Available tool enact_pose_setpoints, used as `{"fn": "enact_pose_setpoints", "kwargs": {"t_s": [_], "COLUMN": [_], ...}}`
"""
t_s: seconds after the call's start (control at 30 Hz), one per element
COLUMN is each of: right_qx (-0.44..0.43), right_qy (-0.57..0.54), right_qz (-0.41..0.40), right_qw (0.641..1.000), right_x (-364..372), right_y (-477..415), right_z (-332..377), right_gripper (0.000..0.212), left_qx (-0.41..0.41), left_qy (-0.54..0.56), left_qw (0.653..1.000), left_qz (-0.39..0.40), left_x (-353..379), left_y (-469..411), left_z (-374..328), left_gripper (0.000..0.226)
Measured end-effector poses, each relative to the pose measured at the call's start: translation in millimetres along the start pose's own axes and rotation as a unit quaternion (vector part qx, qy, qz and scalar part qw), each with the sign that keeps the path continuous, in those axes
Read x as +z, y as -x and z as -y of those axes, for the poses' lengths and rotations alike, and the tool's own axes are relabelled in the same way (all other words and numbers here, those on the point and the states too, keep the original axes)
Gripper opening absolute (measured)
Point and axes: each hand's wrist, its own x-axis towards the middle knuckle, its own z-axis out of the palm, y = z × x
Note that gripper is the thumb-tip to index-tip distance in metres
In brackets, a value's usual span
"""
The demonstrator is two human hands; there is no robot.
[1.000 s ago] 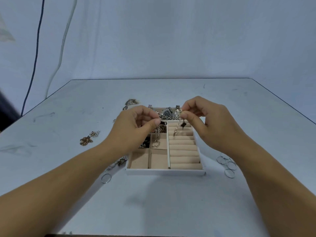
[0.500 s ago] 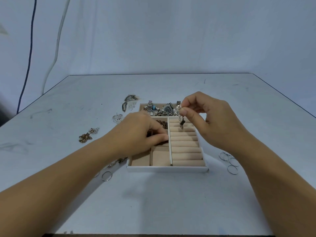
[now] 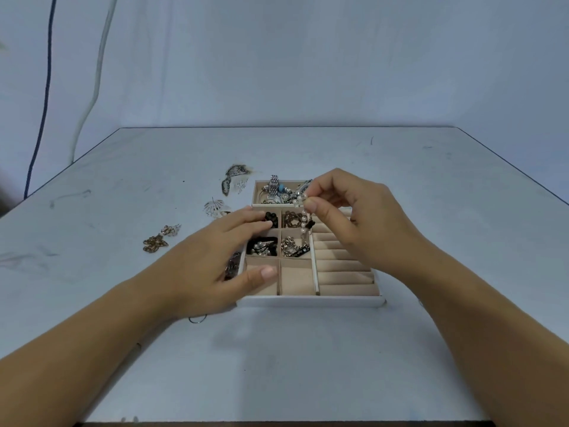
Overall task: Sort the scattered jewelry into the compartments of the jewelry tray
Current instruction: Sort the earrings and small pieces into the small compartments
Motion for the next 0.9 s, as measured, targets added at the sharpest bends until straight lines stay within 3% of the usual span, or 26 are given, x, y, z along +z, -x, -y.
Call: {"fn": "enact_pose_setpoints", "kwargs": {"t_s": [0.47,0.57,0.73,0.9], "right_qx": [0.064,0.058,0.029,0.018], "right_qy": [0.096,0.155,0.151,0.197], "right_qz": [0.058,0.073,0.067,0.116], "right_qw": [0.992,0.983,0.986,0.973], "right_x": [19.7,22.2,22.0,22.8], "right_y": [2.4,2.1,2.5,3.5], "right_z": [-9.9,-14.2,-15.0,-19.2], "right_gripper": [0.004,0.005,0.004,0.011], "left_qx": [-0.009,-0.009,-0.008,-0.008], "left_qy": [-0.013,-0.015,-0.016,-0.016], "left_qw": [1.000,1.000,1.000,1.000], "left_qz": [0.005,0.005,-0.001,-0.002], "left_x": [4.0,4.3,4.8,5.6], "left_y": [4.0,4.2,3.1,3.0], "left_z": [2.0,2.5,2.0,2.1], "left_gripper": [0.081,0.080,0.080,0.080]}}
